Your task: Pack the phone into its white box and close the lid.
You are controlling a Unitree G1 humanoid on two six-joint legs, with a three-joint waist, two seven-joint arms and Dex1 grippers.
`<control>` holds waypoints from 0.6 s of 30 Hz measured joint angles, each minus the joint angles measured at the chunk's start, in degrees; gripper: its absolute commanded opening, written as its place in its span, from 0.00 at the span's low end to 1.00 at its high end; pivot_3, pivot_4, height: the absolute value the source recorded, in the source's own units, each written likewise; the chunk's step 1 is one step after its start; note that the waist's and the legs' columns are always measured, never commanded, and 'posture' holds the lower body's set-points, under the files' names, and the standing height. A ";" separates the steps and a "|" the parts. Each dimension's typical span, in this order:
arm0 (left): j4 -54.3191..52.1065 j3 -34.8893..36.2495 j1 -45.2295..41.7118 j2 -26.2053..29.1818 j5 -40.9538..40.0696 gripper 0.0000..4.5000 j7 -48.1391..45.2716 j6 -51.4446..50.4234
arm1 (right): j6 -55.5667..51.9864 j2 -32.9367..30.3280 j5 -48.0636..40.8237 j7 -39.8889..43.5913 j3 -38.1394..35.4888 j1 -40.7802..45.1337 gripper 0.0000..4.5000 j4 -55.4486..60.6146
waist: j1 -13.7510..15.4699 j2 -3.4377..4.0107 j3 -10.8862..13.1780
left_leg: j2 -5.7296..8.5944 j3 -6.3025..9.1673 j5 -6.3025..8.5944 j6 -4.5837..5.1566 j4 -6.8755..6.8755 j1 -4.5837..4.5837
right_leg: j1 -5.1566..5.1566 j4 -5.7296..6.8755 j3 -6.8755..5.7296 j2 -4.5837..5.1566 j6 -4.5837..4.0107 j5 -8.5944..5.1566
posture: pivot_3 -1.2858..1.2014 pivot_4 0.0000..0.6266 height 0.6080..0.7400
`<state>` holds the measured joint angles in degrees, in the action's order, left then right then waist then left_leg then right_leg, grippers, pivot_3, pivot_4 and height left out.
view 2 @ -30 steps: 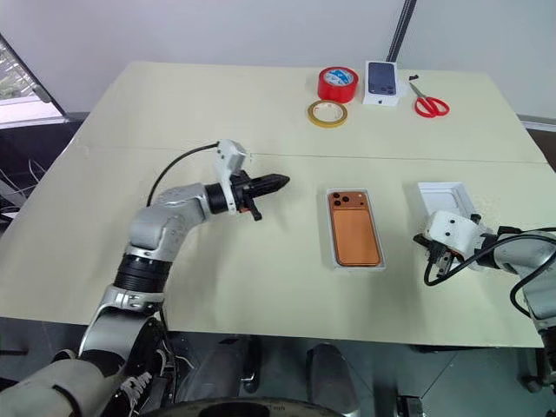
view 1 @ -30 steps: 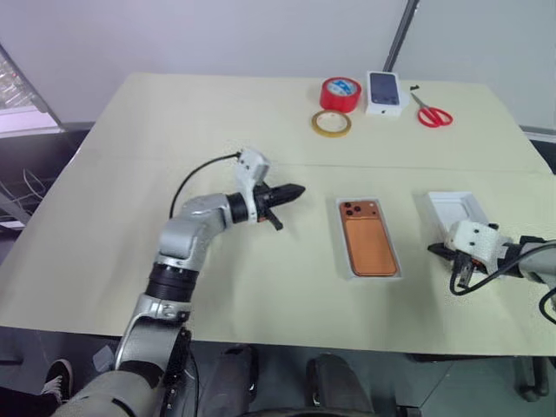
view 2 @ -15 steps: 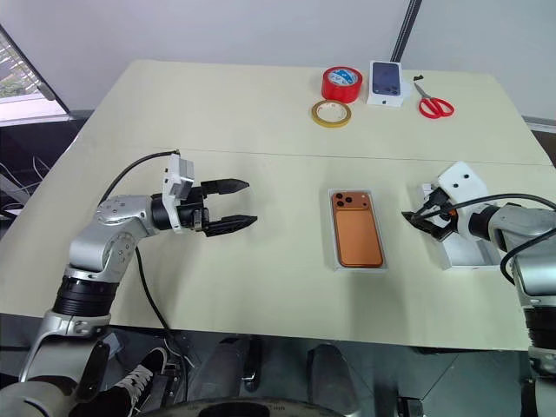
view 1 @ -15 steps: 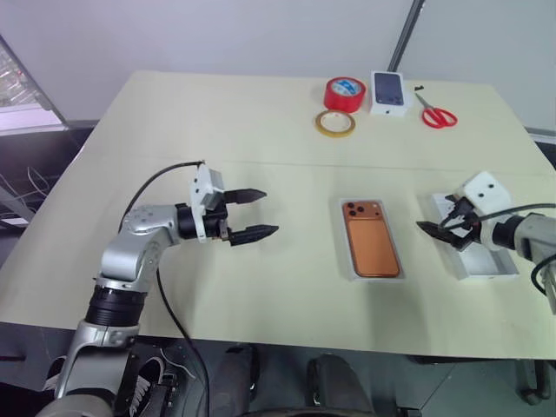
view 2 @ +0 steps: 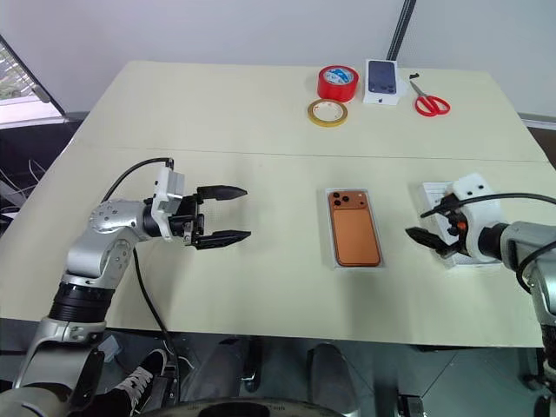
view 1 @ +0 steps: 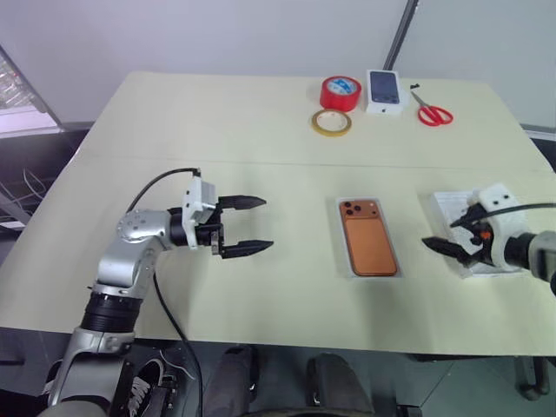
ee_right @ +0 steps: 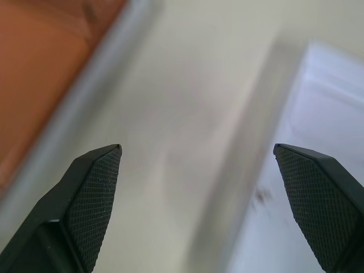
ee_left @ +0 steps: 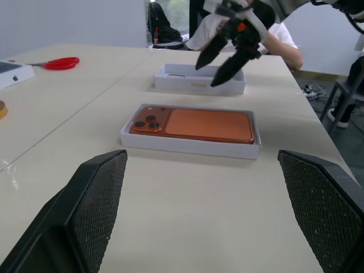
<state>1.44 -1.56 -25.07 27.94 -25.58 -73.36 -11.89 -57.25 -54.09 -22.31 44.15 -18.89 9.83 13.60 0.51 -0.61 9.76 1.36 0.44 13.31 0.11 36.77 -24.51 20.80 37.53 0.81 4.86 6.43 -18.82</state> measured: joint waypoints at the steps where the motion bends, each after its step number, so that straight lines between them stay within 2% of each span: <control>1: 0.16 0.00 -0.04 -0.04 0.00 0.99 0.01 0.02 | -0.07 0.00 0.08 -0.75 0.06 0.01 0.99 0.00 | 0.17 0.00 0.00 | 0.00 0.00 0.00 0.01 0.00 -0.01 | 0.00 0.00 -0.01 0.00 0.00 0.00 | 0.52 0.24 1.00; 10: 0.23 -0.06 -0.04 -0.07 0.03 0.99 -0.42 0.69 | -3.85 -0.63 1.62 -4.99 3.18 1.74 0.99 -4.88 | -0.26 0.04 0.02 | 0.00 -0.01 0.00 0.02 0.04 -0.01 | 0.00 0.01 0.01 -0.01 -0.01 0.00 | 0.52 0.24 1.00; 18: 1.02 -1.74 -0.07 -0.14 0.41 0.99 -1.28 2.85 | -12.01 -1.52 -1.18 -3.05 5.92 2.96 0.99 -5.56 | -0.15 0.06 0.03 | -0.01 -0.01 0.00 0.03 0.04 -0.02 | 0.01 0.01 0.01 -0.02 -0.01 0.00 | 0.52 0.24 1.00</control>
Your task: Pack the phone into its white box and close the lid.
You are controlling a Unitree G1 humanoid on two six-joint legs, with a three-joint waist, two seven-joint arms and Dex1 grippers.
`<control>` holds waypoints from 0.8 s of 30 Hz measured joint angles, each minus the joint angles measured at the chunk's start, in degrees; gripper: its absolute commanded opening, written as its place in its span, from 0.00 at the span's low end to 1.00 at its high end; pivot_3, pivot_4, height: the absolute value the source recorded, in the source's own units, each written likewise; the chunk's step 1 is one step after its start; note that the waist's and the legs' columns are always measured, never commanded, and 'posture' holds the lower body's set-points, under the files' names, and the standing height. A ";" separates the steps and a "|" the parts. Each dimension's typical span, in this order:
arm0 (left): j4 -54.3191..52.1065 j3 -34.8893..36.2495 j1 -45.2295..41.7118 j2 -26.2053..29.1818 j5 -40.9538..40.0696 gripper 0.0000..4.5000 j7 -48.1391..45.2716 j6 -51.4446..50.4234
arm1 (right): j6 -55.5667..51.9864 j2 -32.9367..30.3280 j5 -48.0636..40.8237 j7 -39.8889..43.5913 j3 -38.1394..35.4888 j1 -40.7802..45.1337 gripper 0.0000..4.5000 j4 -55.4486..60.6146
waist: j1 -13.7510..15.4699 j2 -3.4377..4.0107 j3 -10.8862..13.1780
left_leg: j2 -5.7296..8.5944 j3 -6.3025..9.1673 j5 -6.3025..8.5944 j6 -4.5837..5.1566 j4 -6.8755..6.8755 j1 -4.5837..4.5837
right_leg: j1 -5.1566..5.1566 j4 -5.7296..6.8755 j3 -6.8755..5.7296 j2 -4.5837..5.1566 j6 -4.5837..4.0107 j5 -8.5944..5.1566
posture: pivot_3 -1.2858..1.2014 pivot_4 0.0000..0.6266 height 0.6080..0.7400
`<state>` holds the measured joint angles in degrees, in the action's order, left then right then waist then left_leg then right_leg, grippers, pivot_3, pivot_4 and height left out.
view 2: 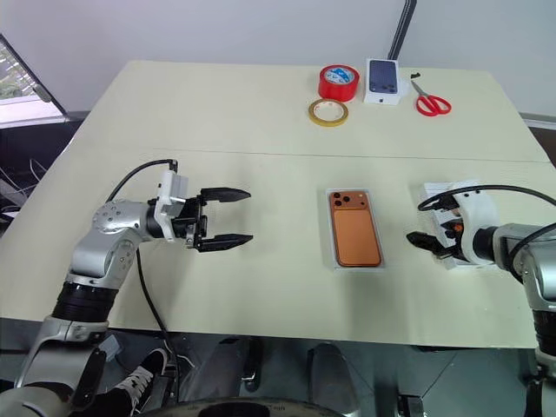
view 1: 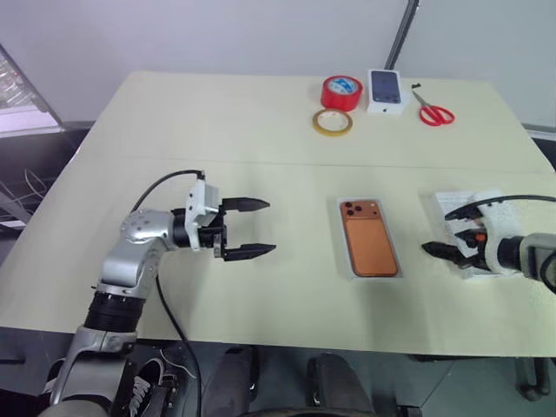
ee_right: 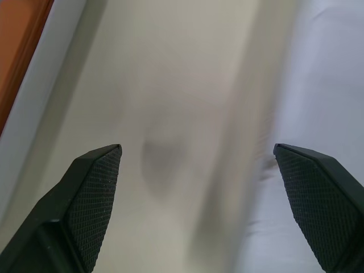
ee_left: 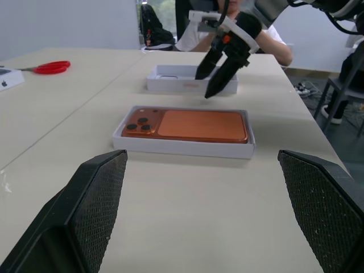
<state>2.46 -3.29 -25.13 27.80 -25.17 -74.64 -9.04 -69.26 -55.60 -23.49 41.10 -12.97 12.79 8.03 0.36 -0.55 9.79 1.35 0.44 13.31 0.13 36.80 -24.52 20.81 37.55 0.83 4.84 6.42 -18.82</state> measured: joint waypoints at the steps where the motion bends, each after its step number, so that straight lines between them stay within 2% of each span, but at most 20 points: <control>1: 0.00 -0.12 0.00 -0.11 0.07 0.99 0.07 0.06 | -0.44 -0.44 -0.10 0.28 0.31 0.19 0.99 -0.06 | 0.00 0.00 0.00 | 0.00 0.00 0.00 0.00 0.01 0.00 | -0.01 0.00 0.00 0.00 0.00 0.00 | 0.52 0.24 1.00; 8: -0.22 -0.51 -0.04 -1.67 0.29 0.99 1.93 0.66 | -1.80 -2.39 -0.14 1.41 3.32 3.11 0.99 -2.39 | -0.02 -0.01 0.00 | -0.01 0.00 0.01 0.01 0.02 0.00 | -0.01 0.00 0.00 0.01 0.00 0.00 | 0.52 0.24 1.00; 11: -0.31 -0.52 -0.03 -2.12 0.44 1.00 2.74 0.81 | -2.47 -2.45 -0.16 1.58 3.84 4.20 0.82 -3.50 | -0.08 -0.01 0.00 | -0.01 0.00 0.01 0.02 0.03 0.00 | -0.01 0.00 0.00 0.01 0.00 0.00 | 0.52 0.24 1.00; 18: -1.72 -0.64 0.78 -2.80 0.82 1.00 4.86 0.87 | -0.33 -2.86 2.00 0.98 5.12 5.41 0.02 -7.00 | -0.19 -0.01 0.00 | -0.01 0.00 0.01 0.01 0.01 0.01 | 0.00 0.00 -0.01 0.00 0.00 0.00 | 0.52 0.24 1.00; 24: -1.78 -0.67 0.79 -2.78 0.91 1.00 5.45 0.87 | 0.28 -2.12 2.49 0.32 5.14 6.02 0.01 -8.11 | -0.44 -0.09 -0.05 | -0.02 0.00 0.01 0.01 0.04 0.03 | -0.05 0.00 0.00 -0.01 0.00 0.00 | 0.52 0.24 1.00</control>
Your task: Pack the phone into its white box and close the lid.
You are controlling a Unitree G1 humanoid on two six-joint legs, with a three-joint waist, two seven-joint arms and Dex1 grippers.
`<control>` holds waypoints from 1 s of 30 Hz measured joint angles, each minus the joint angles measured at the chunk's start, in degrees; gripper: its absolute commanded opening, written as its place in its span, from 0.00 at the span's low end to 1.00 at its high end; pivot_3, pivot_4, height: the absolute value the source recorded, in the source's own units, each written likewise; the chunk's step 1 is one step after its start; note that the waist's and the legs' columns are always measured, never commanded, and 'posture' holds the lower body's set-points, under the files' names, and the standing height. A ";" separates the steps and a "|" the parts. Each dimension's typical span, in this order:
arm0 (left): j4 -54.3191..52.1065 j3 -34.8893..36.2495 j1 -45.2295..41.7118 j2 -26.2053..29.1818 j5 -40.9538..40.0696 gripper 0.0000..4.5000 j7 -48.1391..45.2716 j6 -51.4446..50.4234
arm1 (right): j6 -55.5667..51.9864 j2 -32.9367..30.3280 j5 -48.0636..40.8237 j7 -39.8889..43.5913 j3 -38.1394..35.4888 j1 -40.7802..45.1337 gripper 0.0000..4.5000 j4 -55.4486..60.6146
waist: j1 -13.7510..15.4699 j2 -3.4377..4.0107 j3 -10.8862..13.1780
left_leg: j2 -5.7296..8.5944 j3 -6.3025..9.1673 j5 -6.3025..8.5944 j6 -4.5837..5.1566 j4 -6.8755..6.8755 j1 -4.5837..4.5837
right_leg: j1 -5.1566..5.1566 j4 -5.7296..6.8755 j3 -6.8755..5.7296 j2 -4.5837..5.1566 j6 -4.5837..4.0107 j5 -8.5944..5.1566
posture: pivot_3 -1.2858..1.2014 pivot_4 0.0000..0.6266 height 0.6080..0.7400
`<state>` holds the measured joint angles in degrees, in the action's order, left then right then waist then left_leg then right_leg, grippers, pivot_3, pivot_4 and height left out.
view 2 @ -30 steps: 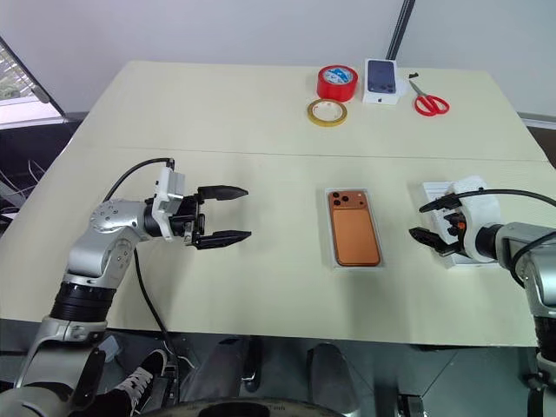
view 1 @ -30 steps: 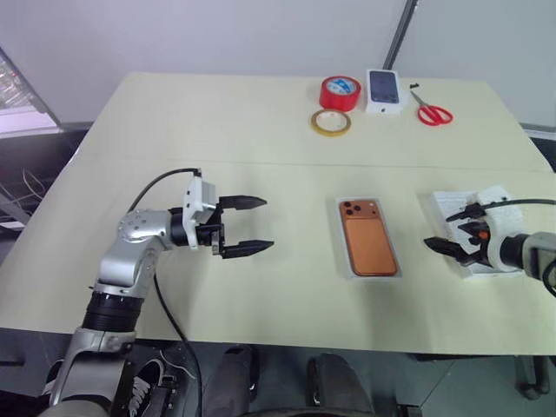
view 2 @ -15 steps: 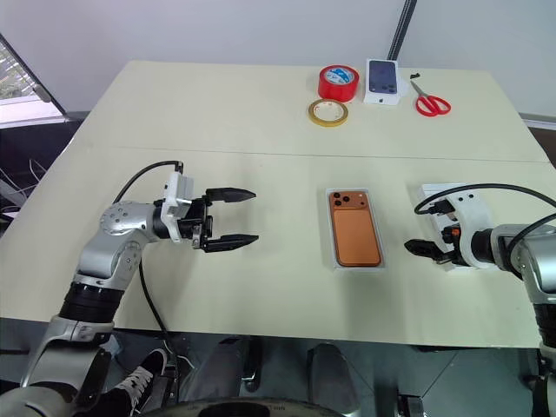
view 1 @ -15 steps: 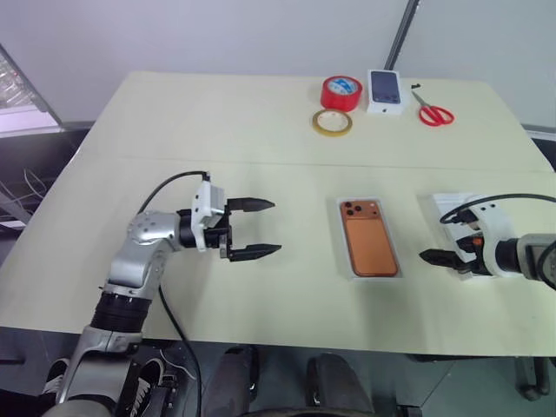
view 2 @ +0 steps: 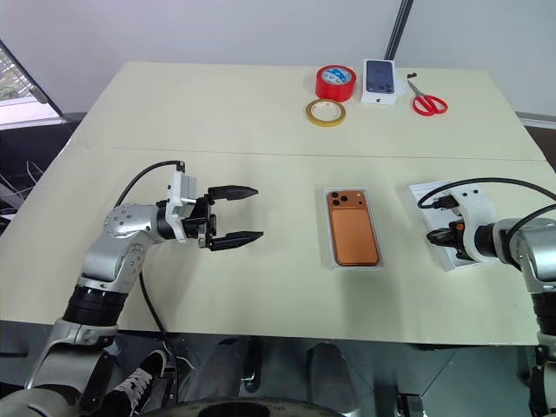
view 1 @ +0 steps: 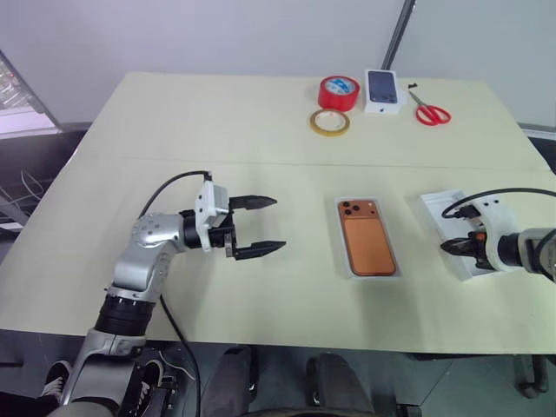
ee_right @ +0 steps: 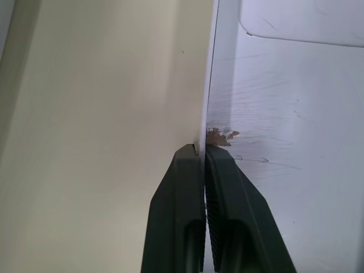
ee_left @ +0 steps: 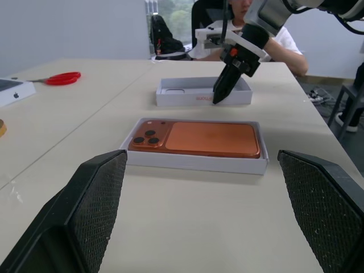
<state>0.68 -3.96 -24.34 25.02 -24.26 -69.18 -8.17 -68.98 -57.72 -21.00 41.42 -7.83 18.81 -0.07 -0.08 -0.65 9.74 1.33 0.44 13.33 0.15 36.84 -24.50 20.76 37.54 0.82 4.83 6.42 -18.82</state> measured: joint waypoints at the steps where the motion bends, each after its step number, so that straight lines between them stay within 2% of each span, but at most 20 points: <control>1: 0.00 0.00 0.00 0.02 0.01 1.00 0.07 0.00 | 0.09 0.27 -0.05 -0.03 -0.21 0.00 0.01 -0.04 | -0.13 -0.01 -0.01 | 0.00 0.00 0.00 0.00 0.00 0.00 | -0.01 0.00 0.00 0.00 0.00 0.00 | 0.52 0.24 1.00; 10: 0.08 0.11 0.07 0.47 0.02 1.00 0.43 0.10 | -5.90 6.96 -3.64 -1.83 -5.23 4.47 0.01 -0.49 | -0.88 0.07 0.05 | -0.01 0.00 0.00 0.01 -0.12 -0.01 | 0.11 0.00 0.03 -0.05 0.01 0.01 | 0.52 0.24 1.00; 15: 0.57 0.06 -0.27 0.50 0.06 1.00 0.87 0.12 | -10.78 20.70 -10.04 -7.41 -17.57 17.30 0.01 0.81 | -0.65 0.15 0.10 | -0.05 -0.06 -0.01 -0.01 -0.17 -0.03 | 0.25 0.13 0.09 -0.14 0.01 0.02 | 0.52 0.24 1.00; 20: 1.18 0.17 -0.27 0.40 0.06 1.00 2.02 0.06 | -14.90 32.29 -15.20 -13.56 -28.57 21.53 0.01 3.73 | 0.32 0.13 0.11 | -0.01 -0.06 -0.04 -0.05 -0.25 -0.19 | 0.41 0.12 0.08 -0.09 0.01 0.02 | 0.52 0.24 1.00; 22: 1.12 0.17 -0.23 0.12 0.06 1.00 2.87 -0.14 | -19.30 41.50 -17.57 -16.98 -35.35 23.19 0.01 7.66 | 0.25 0.15 0.10 | -0.01 -0.08 -0.08 -0.13 -0.27 -0.23 | 0.58 0.29 0.13 -0.10 0.01 0.02 | 0.52 0.24 1.00; 23: 1.03 0.14 -0.23 -0.47 0.06 1.00 3.46 -0.18 | -21.40 46.03 -20.04 -18.27 -36.85 23.11 0.01 10.37 | 0.09 0.15 0.10 | -0.02 -0.08 -0.12 -0.19 -0.30 -0.23 | 0.67 0.42 0.14 -0.11 0.01 0.02 | 0.52 0.24 1.00; 25: 0.85 0.05 -0.33 -1.63 0.02 1.00 4.80 -0.59 | -22.94 50.22 -25.53 -20.31 -36.30 20.43 0.01 14.37 | -0.12 0.15 0.10 | -0.02 -0.03 -0.18 -0.27 -0.39 -0.23 | 0.71 0.48 0.10 -0.12 0.01 0.01 | 0.52 0.24 1.00; 27: 0.85 0.17 -0.33 -1.83 0.00 1.00 6.35 -1.66 | -23.14 52.70 -31.91 -22.87 -35.24 16.40 0.01 17.08 | -0.24 0.16 0.11 | -0.01 -0.01 -0.20 -0.26 -0.39 -0.23 | 0.71 0.52 0.09 -0.12 0.01 0.01 | 0.52 0.24 1.00; 30: 0.75 0.57 -0.33 -2.80 -0.09 1.00 8.52 -2.15 | -23.13 55.73 -46.12 -29.35 -35.27 11.58 0.01 18.36 | -0.84 0.16 0.11 | -0.01 -0.04 -0.20 -0.25 -0.34 -0.22 | 0.68 0.52 0.13 -0.12 0.01 0.01 | 0.52 0.24 1.00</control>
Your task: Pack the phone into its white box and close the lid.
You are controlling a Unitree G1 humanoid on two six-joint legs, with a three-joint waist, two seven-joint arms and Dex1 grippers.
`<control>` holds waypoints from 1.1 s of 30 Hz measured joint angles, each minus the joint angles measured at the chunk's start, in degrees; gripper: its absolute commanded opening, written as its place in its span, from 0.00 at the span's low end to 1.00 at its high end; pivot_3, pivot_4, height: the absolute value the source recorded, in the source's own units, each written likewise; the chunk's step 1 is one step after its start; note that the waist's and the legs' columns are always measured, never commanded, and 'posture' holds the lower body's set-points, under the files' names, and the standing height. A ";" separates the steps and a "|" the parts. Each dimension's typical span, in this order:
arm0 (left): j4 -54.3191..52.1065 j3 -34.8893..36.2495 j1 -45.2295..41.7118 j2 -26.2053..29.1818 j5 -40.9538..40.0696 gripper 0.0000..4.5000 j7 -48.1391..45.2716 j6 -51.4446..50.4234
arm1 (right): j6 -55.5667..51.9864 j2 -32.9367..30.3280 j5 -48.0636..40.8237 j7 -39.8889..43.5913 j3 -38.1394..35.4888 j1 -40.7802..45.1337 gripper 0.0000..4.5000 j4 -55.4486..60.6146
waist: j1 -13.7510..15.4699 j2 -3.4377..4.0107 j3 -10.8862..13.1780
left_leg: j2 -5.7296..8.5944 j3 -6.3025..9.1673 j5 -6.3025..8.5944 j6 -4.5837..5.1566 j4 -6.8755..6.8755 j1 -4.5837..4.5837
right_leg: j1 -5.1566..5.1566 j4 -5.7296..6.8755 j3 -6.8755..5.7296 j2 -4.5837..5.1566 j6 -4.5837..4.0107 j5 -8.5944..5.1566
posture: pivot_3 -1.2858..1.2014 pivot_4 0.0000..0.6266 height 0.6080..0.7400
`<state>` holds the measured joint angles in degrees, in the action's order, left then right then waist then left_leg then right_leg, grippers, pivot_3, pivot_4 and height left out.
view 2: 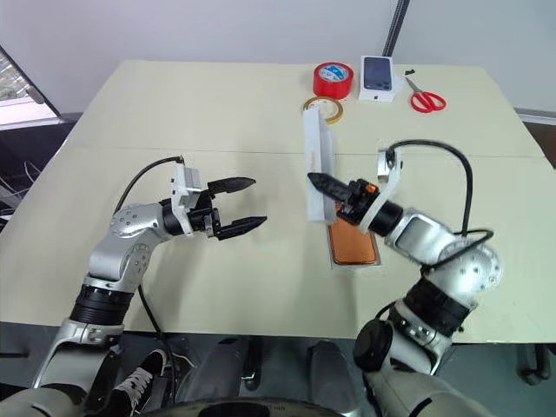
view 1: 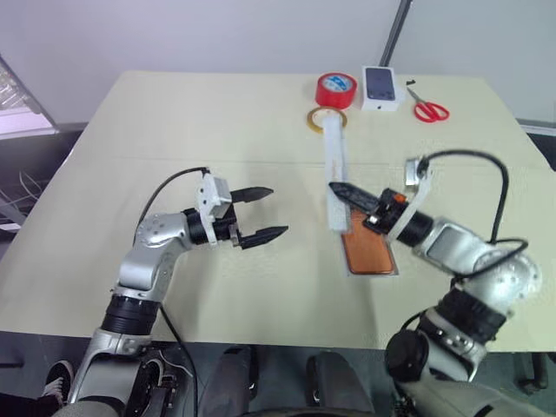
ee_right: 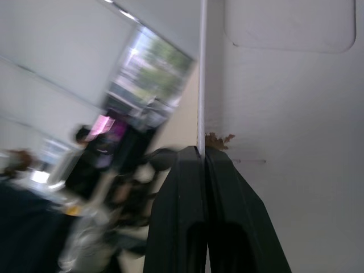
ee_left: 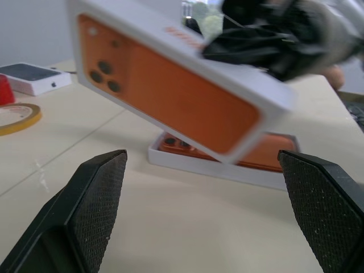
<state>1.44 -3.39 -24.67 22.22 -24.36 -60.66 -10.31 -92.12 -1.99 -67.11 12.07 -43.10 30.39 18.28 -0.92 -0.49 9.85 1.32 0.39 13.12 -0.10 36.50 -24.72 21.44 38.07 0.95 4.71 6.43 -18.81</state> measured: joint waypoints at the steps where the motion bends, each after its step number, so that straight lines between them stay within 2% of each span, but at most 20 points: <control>1: -0.11 -0.03 0.01 -0.41 -0.02 1.00 0.59 -0.19 | 0.04 -0.08 -5.74 -2.70 0.56 -1.42 0.01 -0.04 | -0.11 0.00 0.00 | -0.01 0.00 0.00 0.00 -0.01 0.01 | 0.00 0.00 0.00 0.00 0.00 0.00 | 0.52 0.24 1.00; 3: -1.06 0.00 0.24 -0.86 -0.12 1.00 1.39 -0.56 | 1.29 -3.19 -16.07 -7.98 4.36 -6.21 0.01 -0.01 | -0.20 0.00 0.00 | -0.02 0.00 0.00 0.01 -0.06 0.03 | 0.00 -0.03 -0.01 -0.03 0.00 -0.01 | 0.52 0.24 1.00; 4: -1.87 -0.03 0.43 -0.99 -0.36 0.88 1.61 -1.06 | 5.16 -7.33 -24.32 -12.88 9.58 -11.06 0.00 -0.25 | -0.01 0.00 0.00 | -0.01 0.00 0.00 0.02 -0.11 0.02 | 0.00 -0.07 -0.01 -0.01 0.00 -0.02 | 0.52 0.24 1.00; 5: -2.49 0.11 0.83 -0.78 -0.92 0.82 1.60 -1.69 | 7.10 -10.23 -28.69 -15.85 12.61 -14.01 0.00 -0.41 | -0.04 -0.01 0.01 | -0.01 -0.02 0.00 0.02 -0.09 0.01 | -0.01 -0.09 -0.02 -0.01 0.01 -0.03 | 0.52 0.24 1.00; 7: -3.53 0.03 2.09 -0.57 -1.76 0.59 1.54 -3.03 | 14.03 -17.52 -38.48 -21.36 19.45 -18.70 0.00 -0.54 | -0.47 -0.02 0.03 | -0.02 -0.10 0.00 0.05 0.01 0.01 | -0.03 -0.06 0.07 -0.05 0.01 -0.03 | 0.52 0.24 1.00; 9: -3.83 -0.05 2.25 -0.71 -2.06 0.40 1.63 -3.23 | 17.48 -20.02 -41.67 -22.23 22.18 -19.58 0.00 -0.53 | -0.71 -0.06 0.06 | -0.07 -0.09 -0.02 0.08 0.04 0.06 | -0.08 -0.03 0.05 -0.15 0.01 -0.02 | 0.52 0.24 1.00; 10: -4.02 -0.04 2.25 -0.82 -2.31 0.26 1.75 -3.27 | 20.00 -21.90 -43.03 -22.21 24.50 -20.29 0.00 -0.52 | -0.64 -0.06 0.05 | -0.08 -0.09 -0.02 0.09 0.04 0.15 | -0.17 -0.03 0.05 -0.16 0.01 -0.02 | 0.52 0.24 1.00; 13: -4.22 -0.12 2.36 -1.01 -2.43 0.01 1.96 -3.39 | 23.61 -24.55 -43.86 -22.25 27.51 -20.94 0.00 -1.12 | -0.27 -0.06 0.05 | -0.09 -0.10 -0.01 0.11 0.02 0.14 | -0.16 -0.07 0.05 -0.19 0.02 -0.03 | 0.52 0.24 1.00; 21: -2.42 -4.70 4.46 -5.56 1.19 0.01 4.00 -1.04 | 29.69 -26.99 -43.86 -22.36 31.99 -20.74 0.00 -5.02 | 0.22 -0.09 0.06 | -0.09 -0.09 0.01 0.14 0.13 0.13 | -0.25 -0.08 0.04 -0.15 0.02 -0.03 | 0.52 0.24 1.00; 30: 9.14 -7.47 1.11 -14.79 5.66 0.01 8.51 2.73 | 35.57 -28.53 -42.33 -23.99 33.07 -19.11 0.00 -6.96 | 0.32 -0.13 0.04 | -0.10 -0.06 0.08 0.26 0.36 0.10 | -0.36 -0.08 -0.02 -0.15 0.02 -0.03 | 0.52 0.24 1.00; 31: 9.94 -7.90 0.46 -15.60 6.12 0.00 8.51 3.40 | 35.68 -28.95 -42.89 -23.83 32.93 -19.16 0.14 -7.38 | 0.39 -0.13 0.04 | -0.10 -0.06 0.09 0.27 0.37 0.10 | -0.38 -0.08 -0.04 -0.15 0.03 -0.03 | 0.52 0.24 1.00; 33: 11.80 -8.32 -0.73 -16.66 6.58 0.00 8.55 3.94 | 35.88 -29.81 -43.62 -23.83 32.20 -19.71 0.32 -8.55 | 0.51 -0.13 0.05 | -0.10 -0.05 0.10 0.29 0.39 0.10 | -0.40 -0.09 -0.05 -0.14 0.03 -0.03 | 0.52 0.24 1.00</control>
<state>13.23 -11.71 -25.40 5.56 -17.77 -52.10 -6.37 -56.23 -31.80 -110.73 -11.76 -10.90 10.68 9.73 -0.41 -0.62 9.89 1.23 0.35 13.23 0.18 36.90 -24.62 21.04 37.98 0.90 4.56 6.45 -18.84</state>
